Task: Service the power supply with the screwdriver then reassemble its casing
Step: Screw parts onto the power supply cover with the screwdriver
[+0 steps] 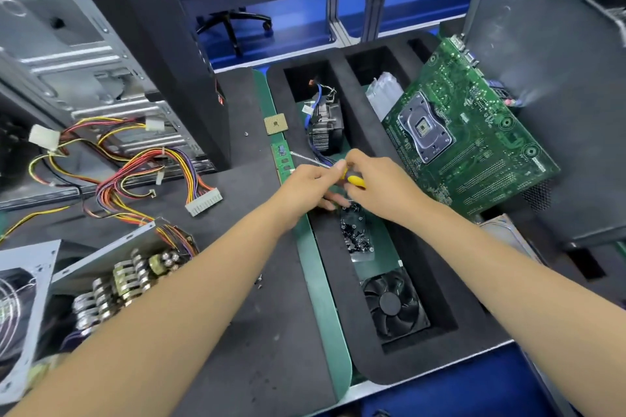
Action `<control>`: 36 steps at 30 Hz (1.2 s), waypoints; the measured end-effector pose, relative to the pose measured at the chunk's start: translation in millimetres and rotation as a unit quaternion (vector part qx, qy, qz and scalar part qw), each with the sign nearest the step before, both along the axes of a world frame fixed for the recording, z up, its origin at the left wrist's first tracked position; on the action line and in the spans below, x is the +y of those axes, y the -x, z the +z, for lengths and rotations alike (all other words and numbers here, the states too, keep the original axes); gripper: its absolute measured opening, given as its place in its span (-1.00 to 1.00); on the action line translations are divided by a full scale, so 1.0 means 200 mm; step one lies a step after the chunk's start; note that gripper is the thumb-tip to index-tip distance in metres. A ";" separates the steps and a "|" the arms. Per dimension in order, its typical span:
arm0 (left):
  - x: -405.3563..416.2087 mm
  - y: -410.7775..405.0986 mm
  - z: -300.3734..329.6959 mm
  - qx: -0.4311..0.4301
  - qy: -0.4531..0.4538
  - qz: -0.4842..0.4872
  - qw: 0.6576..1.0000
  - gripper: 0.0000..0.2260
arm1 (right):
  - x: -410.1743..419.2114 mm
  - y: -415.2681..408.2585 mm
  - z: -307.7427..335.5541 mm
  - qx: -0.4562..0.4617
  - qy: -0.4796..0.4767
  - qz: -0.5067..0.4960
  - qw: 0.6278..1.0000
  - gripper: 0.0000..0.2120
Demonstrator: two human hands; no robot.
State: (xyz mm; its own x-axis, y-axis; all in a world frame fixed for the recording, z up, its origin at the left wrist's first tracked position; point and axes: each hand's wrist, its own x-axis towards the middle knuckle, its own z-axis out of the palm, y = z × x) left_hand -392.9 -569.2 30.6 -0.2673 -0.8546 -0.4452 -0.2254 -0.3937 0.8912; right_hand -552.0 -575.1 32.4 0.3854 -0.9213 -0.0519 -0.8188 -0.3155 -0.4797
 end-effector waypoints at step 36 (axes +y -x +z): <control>-0.06 -0.03 0.02 0.125 -0.132 0.115 0.977 -0.63 | 0.15 0.06 -0.21 -0.185 -0.277 -0.170 0.928 -0.88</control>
State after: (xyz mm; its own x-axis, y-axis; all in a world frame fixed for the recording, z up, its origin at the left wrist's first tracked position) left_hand -387.7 -581.0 33.9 -0.2105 -0.7695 -0.6030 0.1066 -0.6312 0.7683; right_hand -563.1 -545.3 -10.2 0.1632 -0.8642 -0.4759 -0.5734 0.3094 -0.7586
